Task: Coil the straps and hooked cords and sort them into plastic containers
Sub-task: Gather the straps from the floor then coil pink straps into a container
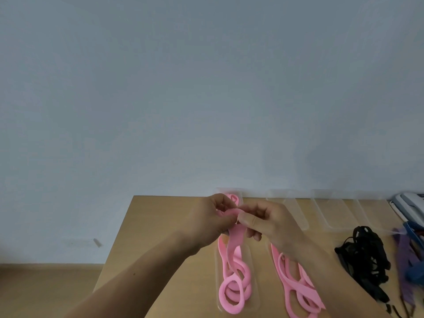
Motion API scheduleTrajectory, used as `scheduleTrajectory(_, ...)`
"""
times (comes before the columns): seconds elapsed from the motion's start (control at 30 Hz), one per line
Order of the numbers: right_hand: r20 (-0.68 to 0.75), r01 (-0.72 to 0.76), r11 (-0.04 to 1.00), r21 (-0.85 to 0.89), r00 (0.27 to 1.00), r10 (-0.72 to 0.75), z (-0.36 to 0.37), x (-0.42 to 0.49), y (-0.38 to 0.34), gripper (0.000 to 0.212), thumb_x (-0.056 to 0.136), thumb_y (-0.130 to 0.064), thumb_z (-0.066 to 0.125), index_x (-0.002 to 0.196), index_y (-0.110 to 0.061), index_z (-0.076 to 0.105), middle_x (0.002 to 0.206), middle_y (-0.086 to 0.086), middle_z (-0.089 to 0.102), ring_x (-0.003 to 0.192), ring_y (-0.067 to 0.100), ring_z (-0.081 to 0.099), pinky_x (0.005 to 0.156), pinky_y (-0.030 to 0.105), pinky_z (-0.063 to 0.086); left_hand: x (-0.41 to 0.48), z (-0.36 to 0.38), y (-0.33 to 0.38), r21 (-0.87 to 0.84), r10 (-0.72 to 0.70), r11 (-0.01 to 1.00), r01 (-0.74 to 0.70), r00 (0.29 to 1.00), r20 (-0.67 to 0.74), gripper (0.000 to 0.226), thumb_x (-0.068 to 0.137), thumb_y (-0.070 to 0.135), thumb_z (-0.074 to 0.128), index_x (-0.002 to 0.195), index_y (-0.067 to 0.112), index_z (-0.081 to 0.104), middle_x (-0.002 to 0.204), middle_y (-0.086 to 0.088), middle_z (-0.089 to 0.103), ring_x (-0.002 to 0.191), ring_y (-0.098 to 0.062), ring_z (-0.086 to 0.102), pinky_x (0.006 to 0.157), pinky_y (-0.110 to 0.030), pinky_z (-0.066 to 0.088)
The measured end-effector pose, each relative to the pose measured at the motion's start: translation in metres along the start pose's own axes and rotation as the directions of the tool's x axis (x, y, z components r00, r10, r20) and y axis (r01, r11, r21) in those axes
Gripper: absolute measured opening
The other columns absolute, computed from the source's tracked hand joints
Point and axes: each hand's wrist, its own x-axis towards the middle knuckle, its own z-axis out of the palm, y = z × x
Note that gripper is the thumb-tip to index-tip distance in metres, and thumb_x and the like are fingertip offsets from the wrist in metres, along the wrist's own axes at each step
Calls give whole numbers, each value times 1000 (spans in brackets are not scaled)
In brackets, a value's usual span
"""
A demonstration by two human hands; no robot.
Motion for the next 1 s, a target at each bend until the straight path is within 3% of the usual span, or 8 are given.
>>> scheduleTrajectory(0.17, -86, 42, 989, -144, 995, -54, 0, 0, 2, 6, 87, -16, 73, 89, -20, 77, 63, 9, 68, 54, 13, 61, 52, 24, 49, -2, 4, 0, -56, -7, 998, 10, 999, 39, 11, 87, 11, 74, 94, 9, 66, 96, -16, 70, 81, -28, 74, 77, -47, 61)
scheduleTrajectory(0.33, -109, 100, 990, -101, 988, -110, 0, -4, 2, 27, 86, -2, 70, 81, -27, 78, 62, 3, 68, 54, 10, 60, 51, 20, 47, -4, -2, 4, -206, -157, 957, 205, 961, 226, 39, 87, 21, 72, 113, -3, 55, 102, -23, 72, 90, -31, 72, 82, -41, 60)
scheduleTrajectory(0.4, -102, 103, 987, -120, 988, -115, 1, -4, 2, 27, 86, 0, 69, 85, -25, 79, 63, -4, 68, 55, 6, 60, 52, 18, 48, -5, -3, 6, -165, -174, 959, 230, 939, 298, 39, 84, 26, 68, 108, -4, 62, 99, -22, 73, 85, -30, 69, 82, -42, 59)
scheduleTrajectory(0.5, -137, 124, 972, -200, 979, -153, 4, -4, 3, 27, 86, 0, 69, 90, -25, 79, 77, -10, 73, 70, 7, 68, 61, 23, 55, -5, -2, 7, -230, -168, 940, 252, 929, 330, 14, 83, 18, 63, 86, 11, 75, 87, -17, 73, 74, -27, 69, 73, -38, 59)
scheduleTrajectory(0.57, -151, 128, 964, -234, 975, -166, 4, -5, 4, 24, 86, -1, 70, 93, -22, 78, 85, -7, 75, 80, 13, 71, 68, 29, 59, -5, -3, 7, -269, -173, 923, 275, 921, 348, 19, 84, 12, 61, 75, 19, 77, 82, -13, 72, 68, -23, 68, 67, -34, 57)
scheduleTrajectory(0.77, -132, 157, 923, -352, 968, -215, 7, -8, 7, 19, 86, 0, 71, 98, -13, 77, 81, -7, 73, 72, 10, 70, 71, 30, 60, -7, -4, 5, -304, -203, 899, 317, 914, 352, 23, 87, 31, 62, 79, 16, 77, 80, -11, 71, 70, -24, 65, 69, -35, 57)
scheduleTrajectory(0.9, -159, 151, 952, -265, 967, -197, 12, -7, 8, 18, 86, -1, 70, 96, -15, 76, 75, -8, 70, 66, 6, 67, 64, 23, 56, -6, -4, 5, -349, -175, 892, 288, 931, 321, 25, 95, 25, 62, 75, 20, 77, 85, -12, 73, 75, -24, 67, 74, -39, 54)
scheduleTrajectory(1.0, -179, 109, 988, -110, 976, -127, 13, -8, 9, 21, 87, 2, 68, 95, -16, 76, 77, -4, 71, 66, 9, 66, 64, 25, 55, -6, -7, 7, -397, -156, 873, 284, 933, 325, 6, 89, 14, 70, 84, 11, 68, 91, -18, 73, 80, -30, 72, 69, -40, 60)
